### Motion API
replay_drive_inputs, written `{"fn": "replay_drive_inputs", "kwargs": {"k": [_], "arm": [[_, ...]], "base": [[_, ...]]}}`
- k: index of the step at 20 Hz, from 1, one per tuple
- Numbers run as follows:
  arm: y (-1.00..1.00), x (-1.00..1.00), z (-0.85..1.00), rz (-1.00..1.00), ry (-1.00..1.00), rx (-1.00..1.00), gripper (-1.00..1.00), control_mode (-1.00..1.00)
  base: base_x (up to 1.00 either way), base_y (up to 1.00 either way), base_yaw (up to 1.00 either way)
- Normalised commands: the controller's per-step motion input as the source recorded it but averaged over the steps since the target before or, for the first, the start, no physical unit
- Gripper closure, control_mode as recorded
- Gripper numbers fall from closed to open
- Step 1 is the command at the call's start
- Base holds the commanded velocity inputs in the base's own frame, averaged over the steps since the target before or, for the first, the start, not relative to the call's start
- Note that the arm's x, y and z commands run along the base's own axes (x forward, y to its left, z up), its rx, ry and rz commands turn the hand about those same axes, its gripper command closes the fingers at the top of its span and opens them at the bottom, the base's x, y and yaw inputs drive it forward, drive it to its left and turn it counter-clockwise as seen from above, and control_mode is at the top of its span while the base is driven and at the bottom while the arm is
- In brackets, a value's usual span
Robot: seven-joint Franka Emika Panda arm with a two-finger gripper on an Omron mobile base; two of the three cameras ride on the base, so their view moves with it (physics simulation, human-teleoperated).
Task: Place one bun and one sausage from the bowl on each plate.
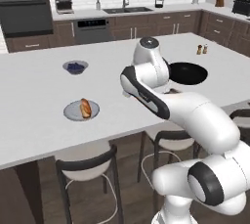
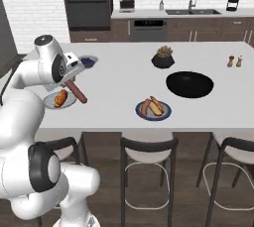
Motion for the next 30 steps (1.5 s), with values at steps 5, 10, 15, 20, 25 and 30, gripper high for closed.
{"fn": "replay_drive_inputs", "kwargs": {"k": [5,10,15,20,25,30], "arm": [[0.0,0.0,0.0,0.0,0.0,0.0,1.0,1.0],[0.52,0.37,0.0,-0.14,0.11,0.0,1.0,-1.0],[0.89,0.49,-0.04,-0.34,0.15,0.01,1.0,-1.0],[0.77,0.69,-0.3,-0.35,0.17,0.04,1.0,-1.0],[0.21,0.76,-0.61,-0.33,0.13,0.1,1.0,-1.0],[0.0,0.39,-0.8,-0.25,0.03,0.13,1.0,-1.0]], "base": [[0.68,1.0,-0.22],[0.35,0.38,-0.09],[0.0,0.0,0.0],[0.0,0.0,0.0],[0.0,0.0,0.0],[0.0,0.0,0.0]]}}
